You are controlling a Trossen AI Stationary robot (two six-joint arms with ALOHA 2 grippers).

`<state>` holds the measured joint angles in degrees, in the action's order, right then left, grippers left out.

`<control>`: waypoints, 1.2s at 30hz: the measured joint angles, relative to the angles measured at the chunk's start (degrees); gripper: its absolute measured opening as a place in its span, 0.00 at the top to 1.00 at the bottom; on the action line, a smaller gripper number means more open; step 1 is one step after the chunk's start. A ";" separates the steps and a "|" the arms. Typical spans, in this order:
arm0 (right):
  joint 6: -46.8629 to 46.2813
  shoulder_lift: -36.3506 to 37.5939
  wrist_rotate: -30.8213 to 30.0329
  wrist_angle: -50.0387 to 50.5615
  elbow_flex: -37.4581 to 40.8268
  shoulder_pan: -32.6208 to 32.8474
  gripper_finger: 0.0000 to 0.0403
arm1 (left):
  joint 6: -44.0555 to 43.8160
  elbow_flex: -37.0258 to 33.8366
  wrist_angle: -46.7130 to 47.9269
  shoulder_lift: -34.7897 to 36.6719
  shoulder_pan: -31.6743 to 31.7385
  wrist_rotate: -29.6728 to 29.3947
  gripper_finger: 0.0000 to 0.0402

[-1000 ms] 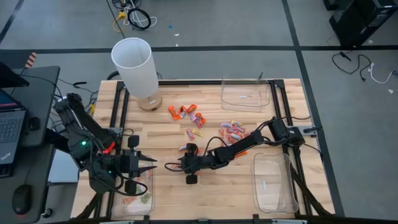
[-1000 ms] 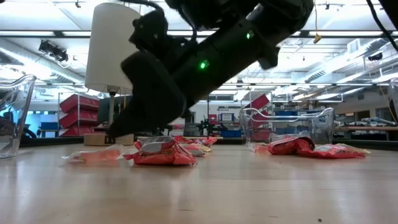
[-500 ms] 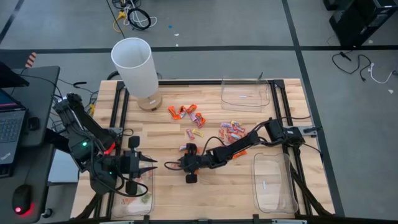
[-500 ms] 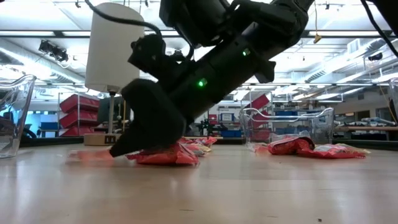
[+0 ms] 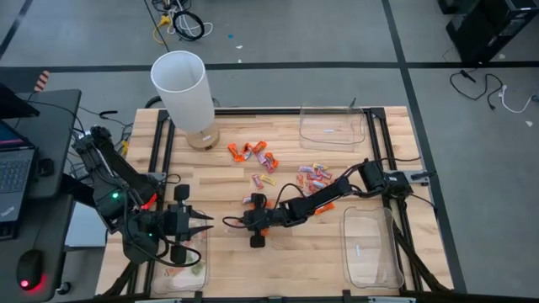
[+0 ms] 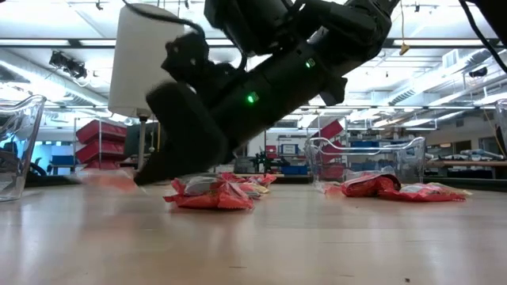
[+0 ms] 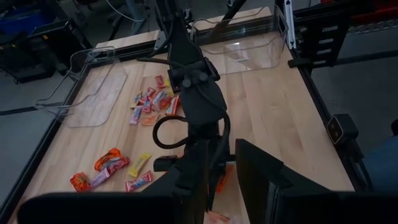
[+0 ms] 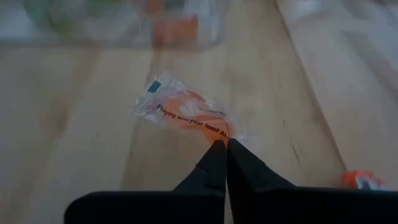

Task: Sort candy
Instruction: Put the orange gummy into the bottom left transparent bin

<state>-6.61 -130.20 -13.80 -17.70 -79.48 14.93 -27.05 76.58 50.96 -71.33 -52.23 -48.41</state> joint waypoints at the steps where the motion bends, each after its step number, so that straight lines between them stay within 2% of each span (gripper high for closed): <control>1: -0.76 0.08 0.00 -0.54 0.00 0.02 1.00 | 0.01 0.00 -0.02 -0.15 0.00 -0.04 0.79; 5: -6.62 1.58 0.31 0.32 0.00 0.04 1.00 | 0.22 0.00 -0.02 -1.32 0.00 -0.03 0.79; 7: -10.92 2.66 2.75 0.74 0.00 -0.17 1.00 | 1.66 0.00 0.04 -2.27 -0.02 0.09 0.79; 13: -22.81 5.51 17.89 1.30 0.00 -2.04 1.00 | 8.99 0.00 0.12 -6.38 -0.02 3.19 0.79; 19: -27.70 5.78 29.89 -7.20 0.00 -3.37 1.00 | 10.54 0.00 0.76 -10.04 -0.02 4.08 0.79; 24: -30.02 5.81 33.57 -11.50 0.00 -3.73 1.00 | 7.83 0.00 0.70 -11.71 -0.07 9.13 0.79; 36: -30.89 5.82 33.11 -14.26 0.00 -4.66 1.00 | -2.14 0.00 1.83 -13.82 -0.07 11.20 0.78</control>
<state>-37.50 -124.38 19.31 -31.97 -79.48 10.26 -29.18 76.58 52.79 -85.14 -52.29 -37.21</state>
